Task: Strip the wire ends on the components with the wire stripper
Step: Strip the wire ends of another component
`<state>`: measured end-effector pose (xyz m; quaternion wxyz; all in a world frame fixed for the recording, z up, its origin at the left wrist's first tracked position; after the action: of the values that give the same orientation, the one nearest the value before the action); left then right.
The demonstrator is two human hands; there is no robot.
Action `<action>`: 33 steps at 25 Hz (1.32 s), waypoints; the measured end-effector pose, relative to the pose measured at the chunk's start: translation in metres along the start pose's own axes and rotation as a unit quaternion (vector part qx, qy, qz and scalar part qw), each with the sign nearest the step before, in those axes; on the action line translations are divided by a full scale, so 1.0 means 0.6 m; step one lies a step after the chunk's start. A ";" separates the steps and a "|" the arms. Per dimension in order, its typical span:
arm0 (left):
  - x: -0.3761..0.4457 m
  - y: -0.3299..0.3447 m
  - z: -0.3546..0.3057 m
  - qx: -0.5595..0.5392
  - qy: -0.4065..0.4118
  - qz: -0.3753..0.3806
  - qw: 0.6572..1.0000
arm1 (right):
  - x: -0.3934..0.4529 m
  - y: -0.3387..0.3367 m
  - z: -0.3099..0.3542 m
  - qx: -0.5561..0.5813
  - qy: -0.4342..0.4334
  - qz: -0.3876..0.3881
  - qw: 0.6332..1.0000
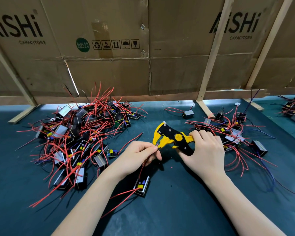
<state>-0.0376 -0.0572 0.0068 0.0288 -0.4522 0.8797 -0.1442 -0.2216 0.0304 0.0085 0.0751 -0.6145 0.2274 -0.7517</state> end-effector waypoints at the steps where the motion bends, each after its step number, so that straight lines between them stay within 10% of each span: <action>1: 0.000 -0.001 0.000 -0.002 -0.001 -0.001 1.000 | 0.000 0.000 0.000 0.002 0.000 0.000 1.000; 33: -0.004 -0.012 0.007 -0.012 -0.033 0.045 0.998 | 0.002 -0.007 0.003 0.001 -0.031 -0.012 0.999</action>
<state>-0.0298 -0.0601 0.0047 0.0584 -0.4165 0.8997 -0.1171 -0.2194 0.0329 0.0117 0.0736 -0.6402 0.2173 -0.7332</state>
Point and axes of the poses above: each hand's wrist, its own x-axis towards the middle knuckle, its own y-axis out of the palm, z = x × y, the point moved 4 cm from there along x, towards the middle knuckle, and after that the axes turned 15 degrees about -z, right-handed, at the moved point
